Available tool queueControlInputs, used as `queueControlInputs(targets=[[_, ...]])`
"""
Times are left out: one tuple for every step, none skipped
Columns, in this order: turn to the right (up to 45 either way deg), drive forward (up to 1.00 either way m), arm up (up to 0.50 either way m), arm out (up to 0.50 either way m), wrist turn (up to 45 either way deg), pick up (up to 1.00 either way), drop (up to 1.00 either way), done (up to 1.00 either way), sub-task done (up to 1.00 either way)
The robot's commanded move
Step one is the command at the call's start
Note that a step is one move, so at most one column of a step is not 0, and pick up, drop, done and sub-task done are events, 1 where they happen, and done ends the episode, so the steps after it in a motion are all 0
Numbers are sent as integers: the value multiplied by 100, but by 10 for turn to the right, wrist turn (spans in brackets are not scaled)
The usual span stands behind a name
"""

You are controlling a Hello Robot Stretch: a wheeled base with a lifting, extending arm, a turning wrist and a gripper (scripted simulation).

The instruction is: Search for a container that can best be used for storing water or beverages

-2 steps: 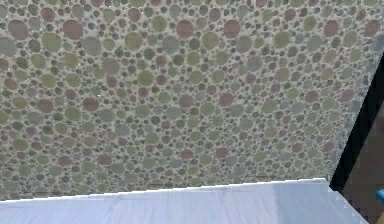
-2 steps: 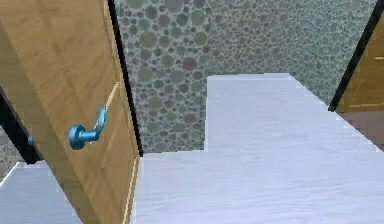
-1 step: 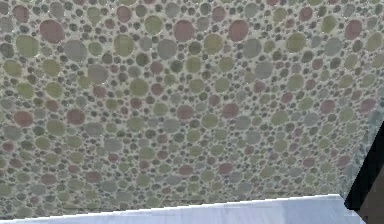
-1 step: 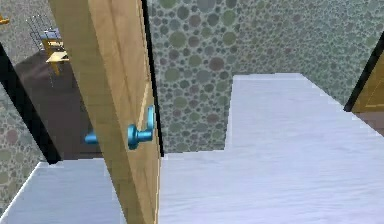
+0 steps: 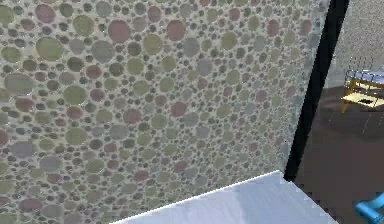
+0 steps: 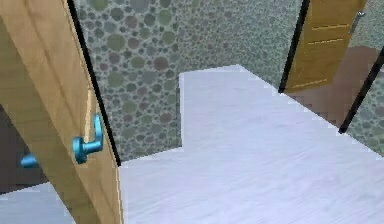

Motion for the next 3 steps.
queueControlInputs(targets=[[0, 80, 0, 0, 0, 0, 0, 0, 0], [450, 0, 0, 0, 0, 0, 0, 0, 0], [210, 0, 0, 0, 0, 0, 0, 0, 0]])
